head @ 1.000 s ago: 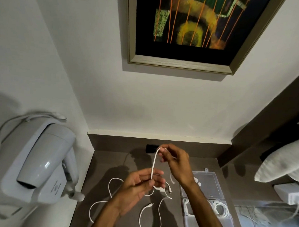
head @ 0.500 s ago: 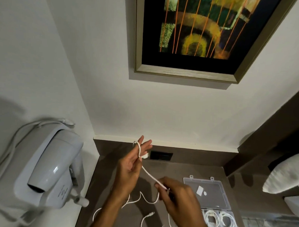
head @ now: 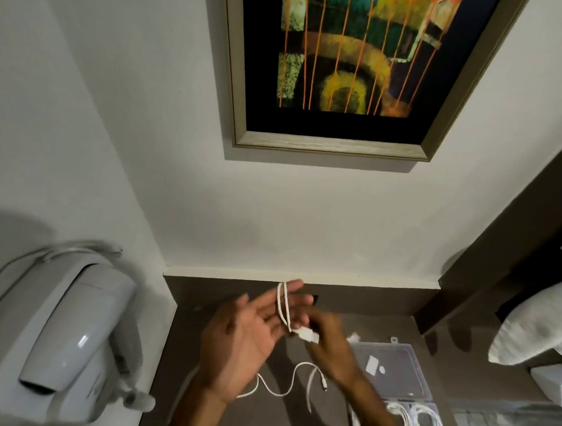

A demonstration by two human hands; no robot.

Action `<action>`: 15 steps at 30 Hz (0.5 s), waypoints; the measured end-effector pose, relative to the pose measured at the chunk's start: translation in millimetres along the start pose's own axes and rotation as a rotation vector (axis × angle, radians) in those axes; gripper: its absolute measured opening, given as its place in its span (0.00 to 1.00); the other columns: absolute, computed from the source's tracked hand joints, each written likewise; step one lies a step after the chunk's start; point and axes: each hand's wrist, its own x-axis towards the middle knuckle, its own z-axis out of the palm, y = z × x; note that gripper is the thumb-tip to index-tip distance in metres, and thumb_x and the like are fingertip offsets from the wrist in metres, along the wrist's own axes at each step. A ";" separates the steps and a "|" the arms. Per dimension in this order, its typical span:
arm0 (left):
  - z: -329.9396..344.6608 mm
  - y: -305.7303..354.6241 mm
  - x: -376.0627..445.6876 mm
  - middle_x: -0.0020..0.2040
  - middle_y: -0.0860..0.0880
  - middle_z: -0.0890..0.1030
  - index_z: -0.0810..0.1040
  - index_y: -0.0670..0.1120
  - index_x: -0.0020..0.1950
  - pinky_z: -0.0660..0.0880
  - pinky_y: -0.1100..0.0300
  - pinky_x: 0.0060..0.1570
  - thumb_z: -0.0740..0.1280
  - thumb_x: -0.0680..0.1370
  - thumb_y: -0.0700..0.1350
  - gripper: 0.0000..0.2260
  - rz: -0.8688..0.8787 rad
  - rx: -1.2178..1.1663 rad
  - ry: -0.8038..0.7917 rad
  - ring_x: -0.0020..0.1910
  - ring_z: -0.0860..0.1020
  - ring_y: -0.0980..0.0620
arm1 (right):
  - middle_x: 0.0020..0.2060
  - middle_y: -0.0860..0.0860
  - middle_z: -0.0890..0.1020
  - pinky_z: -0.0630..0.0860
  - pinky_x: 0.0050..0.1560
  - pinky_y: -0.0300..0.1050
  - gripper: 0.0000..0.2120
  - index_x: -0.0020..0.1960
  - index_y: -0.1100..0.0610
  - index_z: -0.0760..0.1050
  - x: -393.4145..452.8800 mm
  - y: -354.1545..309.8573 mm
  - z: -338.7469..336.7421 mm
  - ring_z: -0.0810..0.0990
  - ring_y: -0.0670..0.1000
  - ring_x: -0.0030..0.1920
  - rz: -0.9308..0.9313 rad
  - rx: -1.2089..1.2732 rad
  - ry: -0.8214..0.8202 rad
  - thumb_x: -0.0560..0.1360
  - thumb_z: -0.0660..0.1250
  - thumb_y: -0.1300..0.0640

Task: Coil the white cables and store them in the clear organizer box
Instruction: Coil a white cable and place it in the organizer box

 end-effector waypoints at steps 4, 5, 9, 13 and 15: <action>-3.8 12.3 4.9 0.72 0.33 0.74 0.64 0.38 0.77 0.63 0.44 0.71 0.66 0.68 0.72 0.50 0.037 0.199 0.197 0.69 0.72 0.32 | 0.38 0.46 0.88 0.83 0.47 0.43 0.11 0.52 0.45 0.78 -41.4 -6.9 27.0 0.86 0.43 0.39 0.068 -0.158 -0.162 0.82 0.61 0.40; -1.8 10.3 5.6 0.71 0.34 0.75 0.64 0.39 0.76 0.63 0.44 0.71 0.67 0.64 0.75 0.53 0.018 0.287 0.237 0.67 0.73 0.33 | 0.40 0.44 0.88 0.82 0.47 0.43 0.14 0.54 0.44 0.76 -44.2 -12.0 22.9 0.86 0.44 0.40 0.049 -0.269 -0.135 0.80 0.58 0.36; 1.7 -8.5 17.5 0.70 0.39 0.76 0.71 0.49 0.70 0.64 0.46 0.73 0.51 0.79 0.68 0.30 -0.027 0.689 0.302 0.60 0.77 0.43 | 0.42 0.43 0.87 0.80 0.42 0.41 0.11 0.53 0.44 0.74 -35.5 -28.0 -8.3 0.84 0.44 0.40 -0.094 -0.593 -0.031 0.84 0.59 0.39; -9.4 -31.7 11.8 0.76 0.41 0.71 0.69 0.45 0.76 0.61 0.49 0.79 0.45 0.83 0.58 0.29 -0.163 0.860 0.157 0.69 0.74 0.48 | 0.44 0.43 0.88 0.83 0.43 0.41 0.06 0.58 0.40 0.78 -12.5 -32.2 -40.1 0.87 0.44 0.41 -0.254 -0.707 -0.036 0.82 0.67 0.43; 6.2 -28.3 21.6 0.71 0.42 0.75 0.74 0.49 0.70 0.66 0.52 0.75 0.54 0.65 0.79 0.45 -0.258 0.853 0.173 0.74 0.71 0.45 | 0.42 0.41 0.88 0.82 0.40 0.41 0.07 0.55 0.40 0.77 4.4 -28.9 -57.3 0.87 0.44 0.41 -0.318 -0.739 -0.033 0.79 0.68 0.40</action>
